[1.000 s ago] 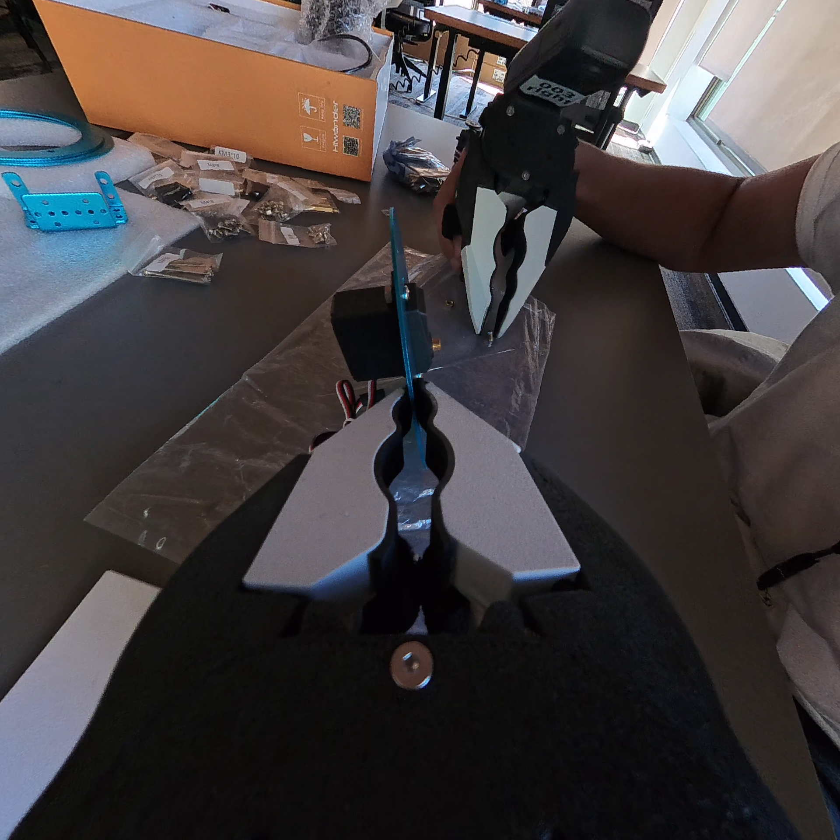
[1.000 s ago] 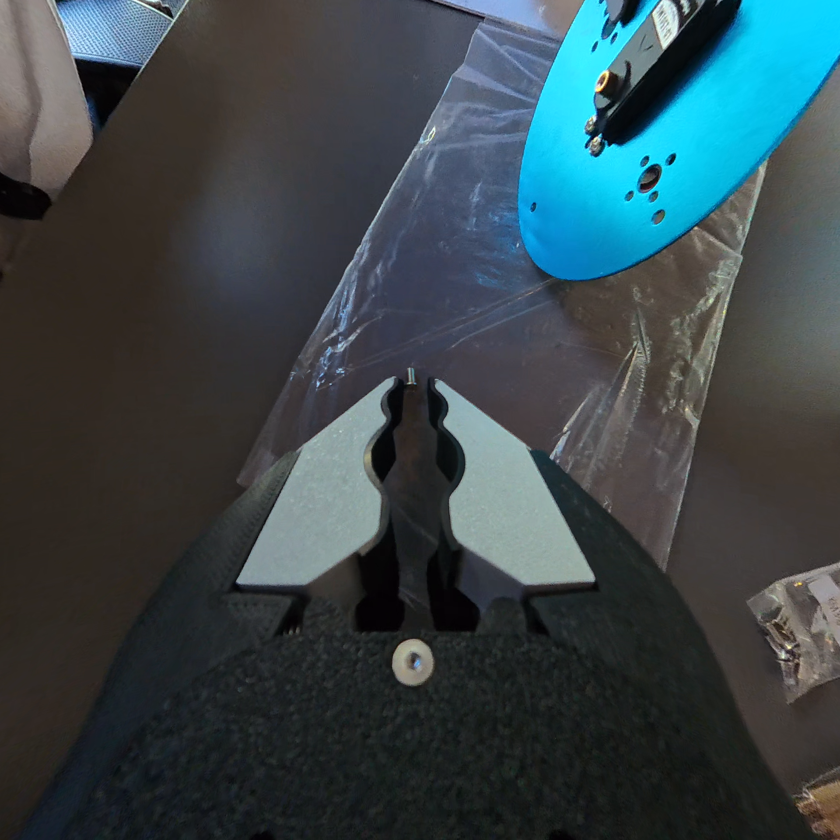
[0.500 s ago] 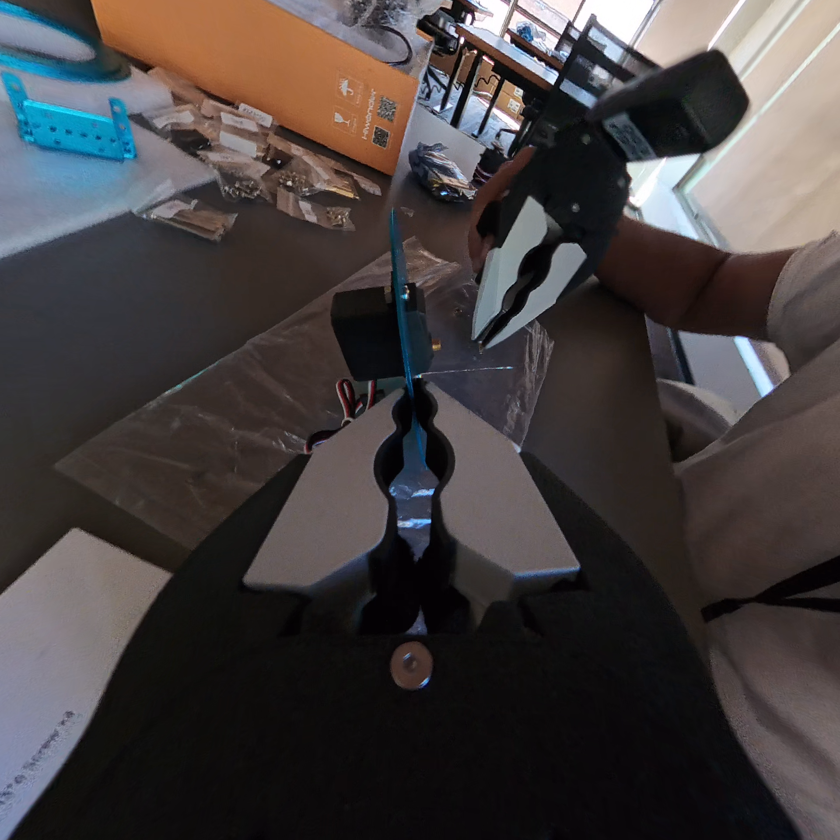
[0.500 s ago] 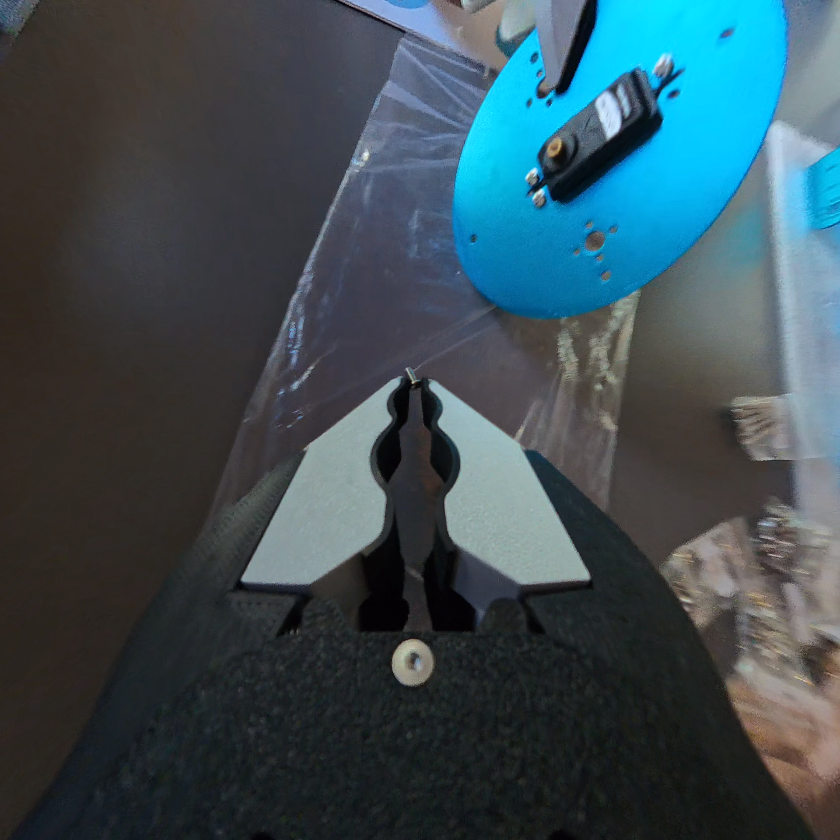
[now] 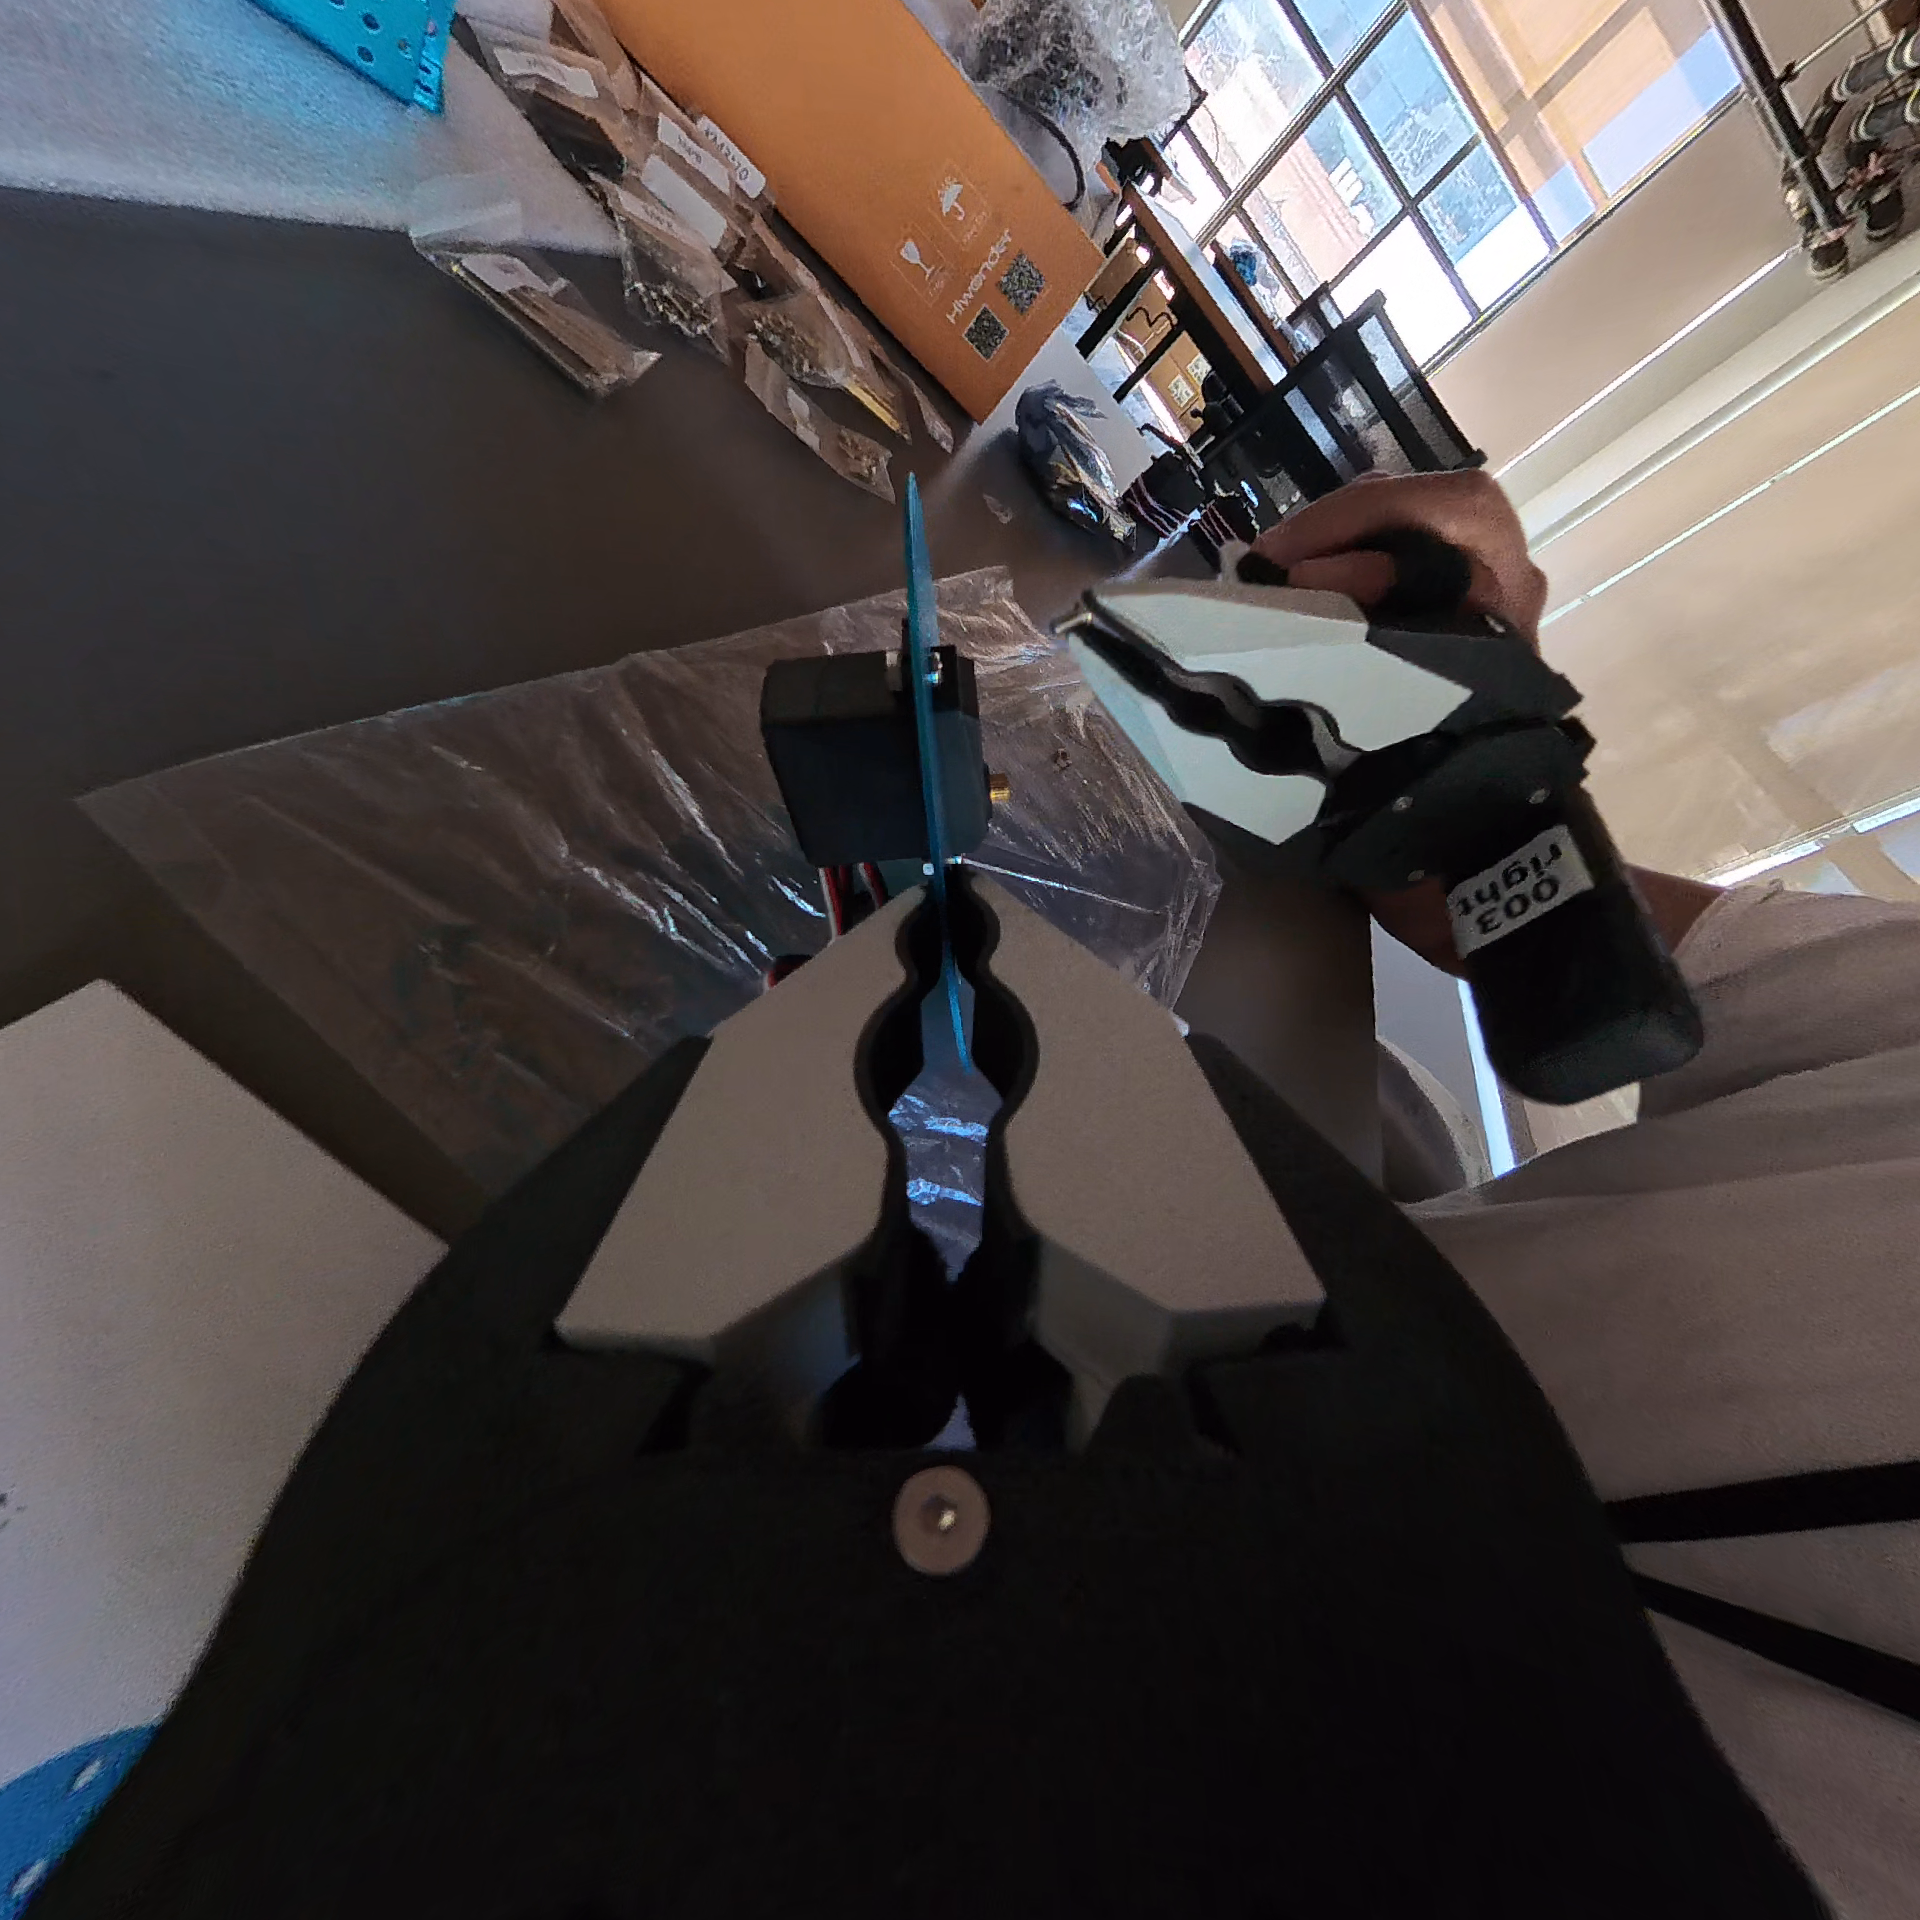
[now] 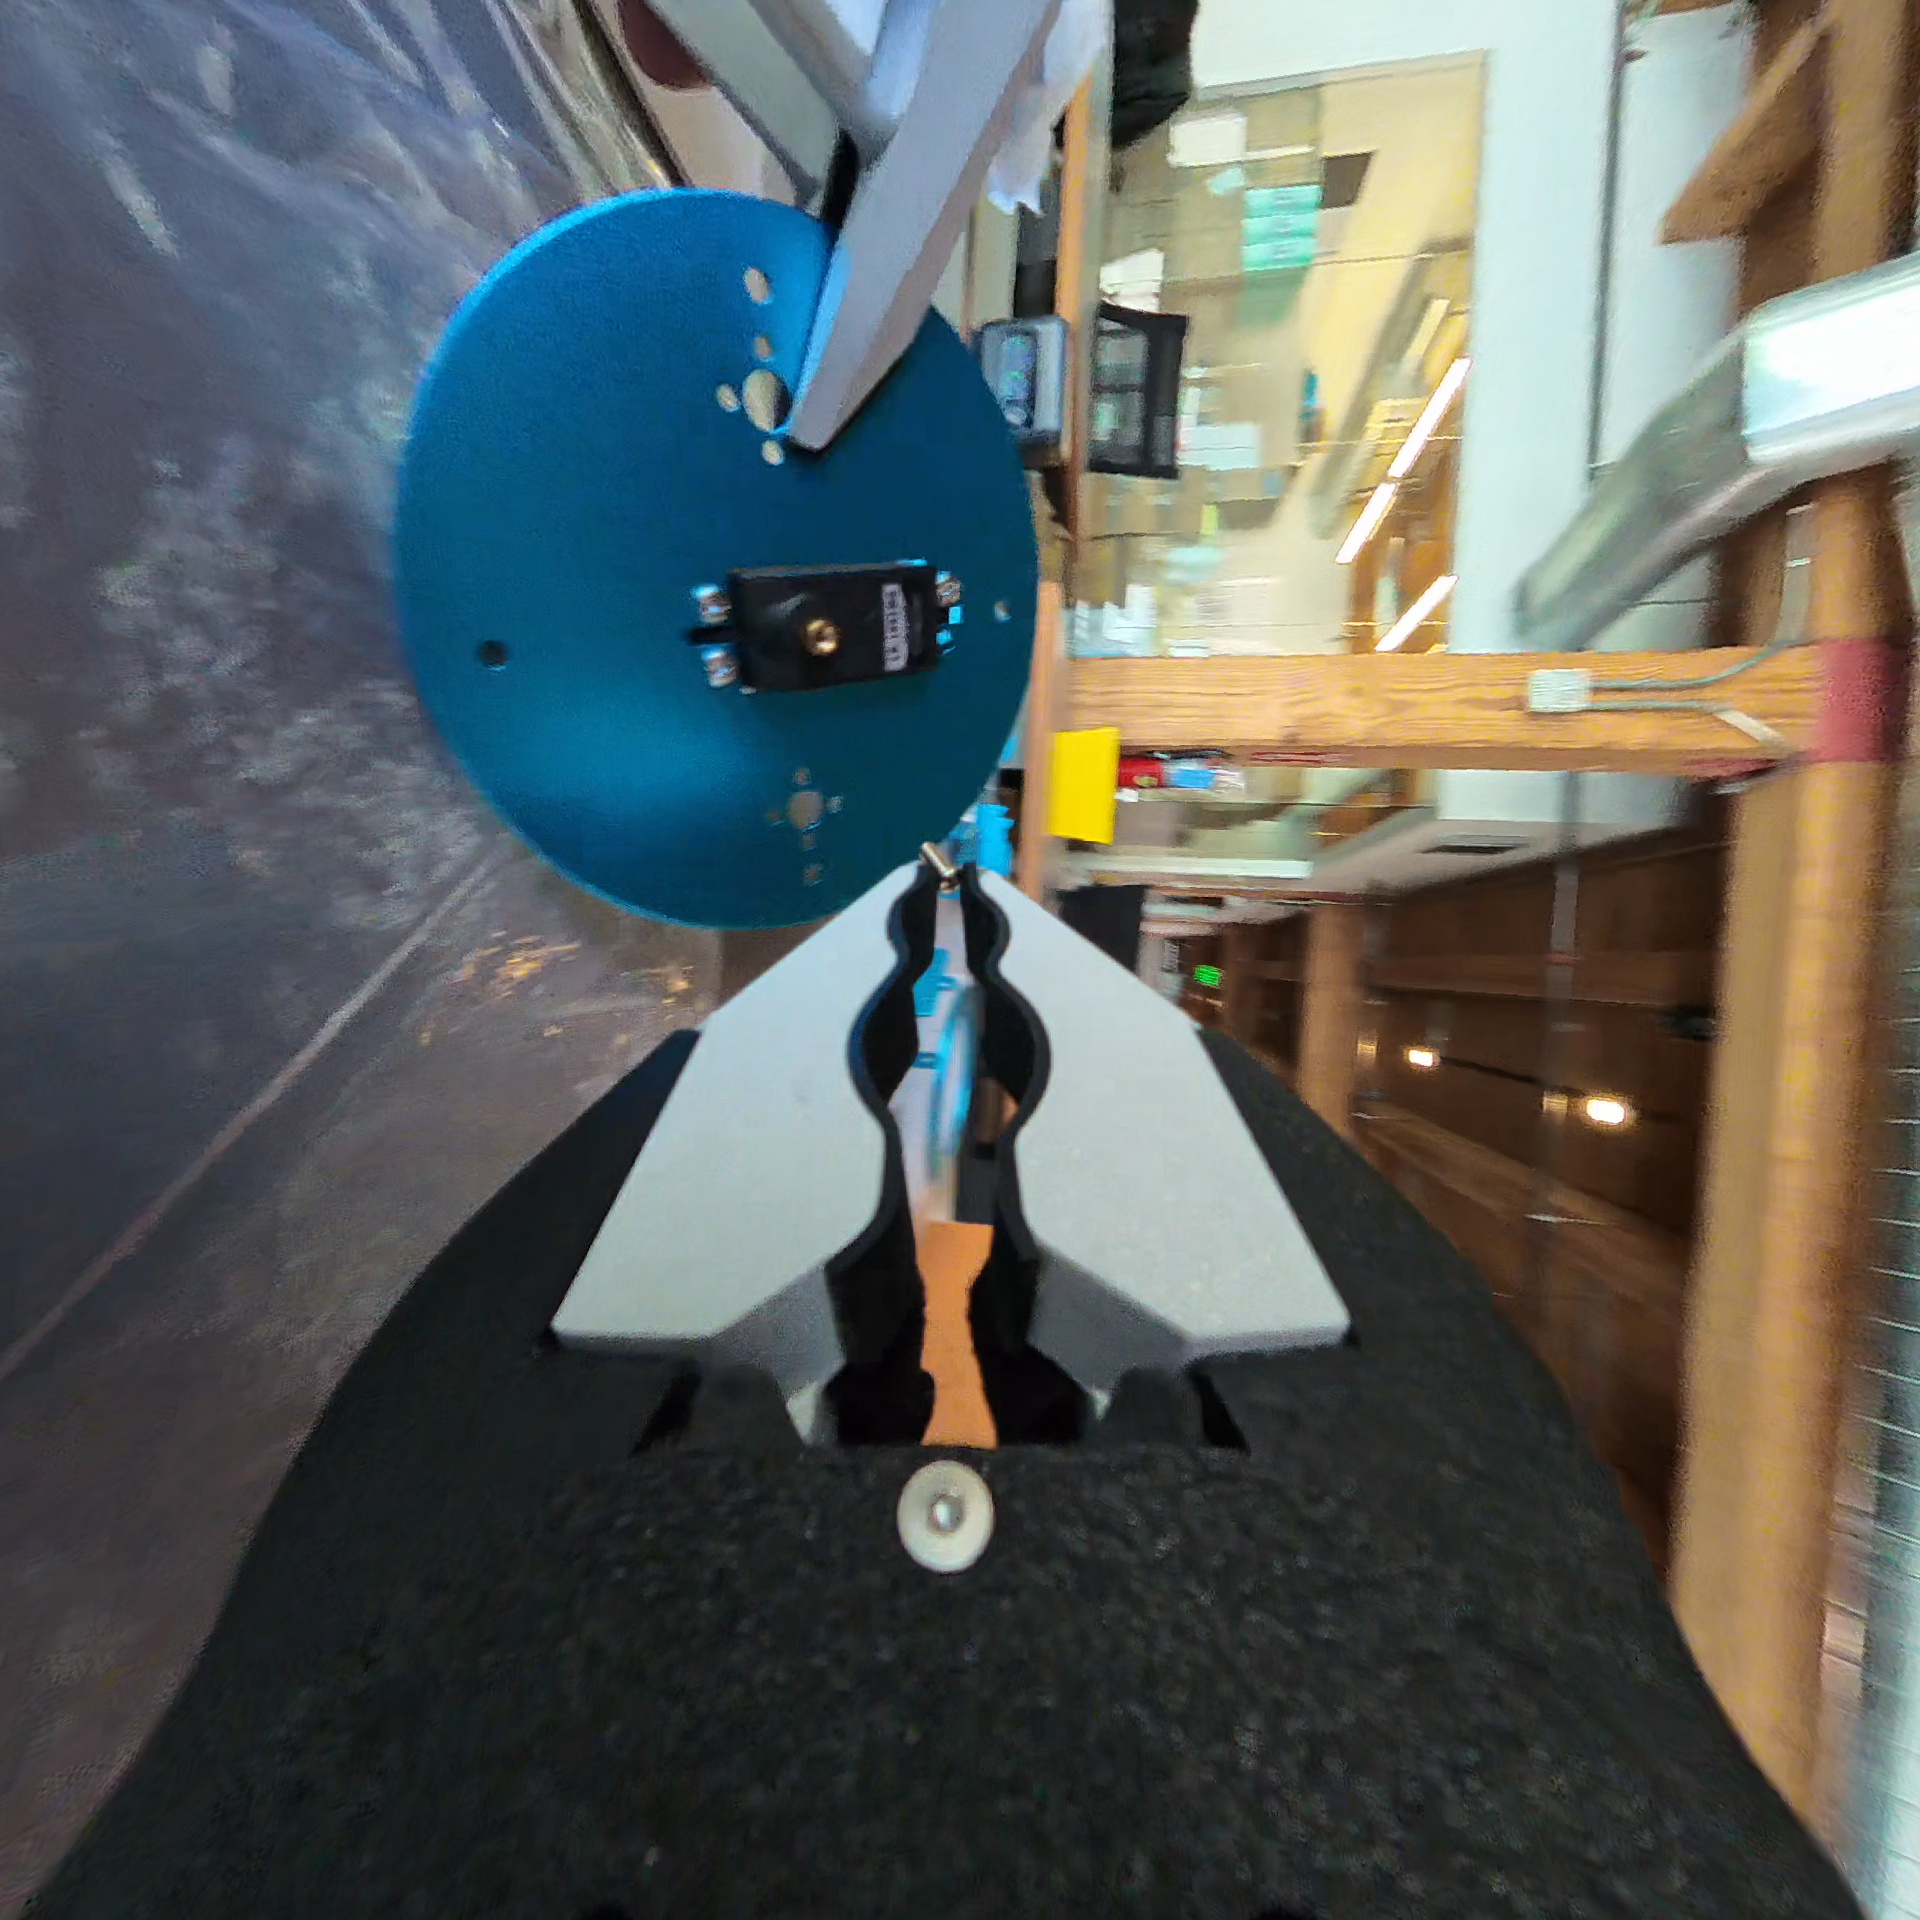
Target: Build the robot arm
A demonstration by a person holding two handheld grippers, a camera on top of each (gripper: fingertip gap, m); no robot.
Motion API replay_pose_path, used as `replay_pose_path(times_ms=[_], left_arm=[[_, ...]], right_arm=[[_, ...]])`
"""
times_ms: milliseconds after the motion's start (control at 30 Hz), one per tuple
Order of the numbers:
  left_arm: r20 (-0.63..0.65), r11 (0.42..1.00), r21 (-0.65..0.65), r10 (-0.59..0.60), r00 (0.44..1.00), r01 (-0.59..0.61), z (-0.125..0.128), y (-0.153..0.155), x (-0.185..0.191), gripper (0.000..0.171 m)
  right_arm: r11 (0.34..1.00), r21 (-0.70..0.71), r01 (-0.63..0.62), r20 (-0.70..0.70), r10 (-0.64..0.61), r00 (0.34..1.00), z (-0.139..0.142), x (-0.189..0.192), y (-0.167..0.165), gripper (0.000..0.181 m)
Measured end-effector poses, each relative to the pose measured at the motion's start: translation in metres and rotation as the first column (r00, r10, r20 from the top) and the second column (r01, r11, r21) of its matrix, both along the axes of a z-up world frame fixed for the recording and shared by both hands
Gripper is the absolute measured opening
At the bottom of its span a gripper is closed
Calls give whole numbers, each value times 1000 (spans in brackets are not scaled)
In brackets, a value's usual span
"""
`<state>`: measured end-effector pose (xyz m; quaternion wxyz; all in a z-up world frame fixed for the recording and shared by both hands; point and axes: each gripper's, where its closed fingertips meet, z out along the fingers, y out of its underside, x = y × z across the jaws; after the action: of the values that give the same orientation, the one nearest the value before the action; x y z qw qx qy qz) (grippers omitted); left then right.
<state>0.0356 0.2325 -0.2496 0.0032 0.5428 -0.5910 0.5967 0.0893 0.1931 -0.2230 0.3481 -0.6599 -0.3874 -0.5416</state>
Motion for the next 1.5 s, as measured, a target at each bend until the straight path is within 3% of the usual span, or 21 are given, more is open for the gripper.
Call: replay_pose_path(times_ms=[133,200,467,700,767,1233,1500], left_arm=[[5,1000,10,1,1000,-1,0,-1,-1,0],[14,1000,24,0,1000,0,1,-2,-1,1],[36,998,64,-5,999,3,3,-5,-2,0],[70,994,105,-23,997,16,5,-8,-3,0],[68,995,103,-20,997,13,5,-8,-2,0],[62,996,88,-25,998,19,4,-9,-2,0],[53,997,72,-27,998,23,4,-9,-2,0]], right_arm=[[999,-33,33,200,-25,979,-1,-1,22,3],[998,-46,31,237,-19,971,-3,-5,30,3],[996,-62,57,219,-43,975,4,-10,40,3],[985,-166,54,153,-28,988,6,-16,36,2],[975,-196,107,125,-84,989,6,-10,35,3],[948,-288,135,101,-110,989,3,-15,36,3],[920,-356,166,14,-173,985,2,-15,36,1]])
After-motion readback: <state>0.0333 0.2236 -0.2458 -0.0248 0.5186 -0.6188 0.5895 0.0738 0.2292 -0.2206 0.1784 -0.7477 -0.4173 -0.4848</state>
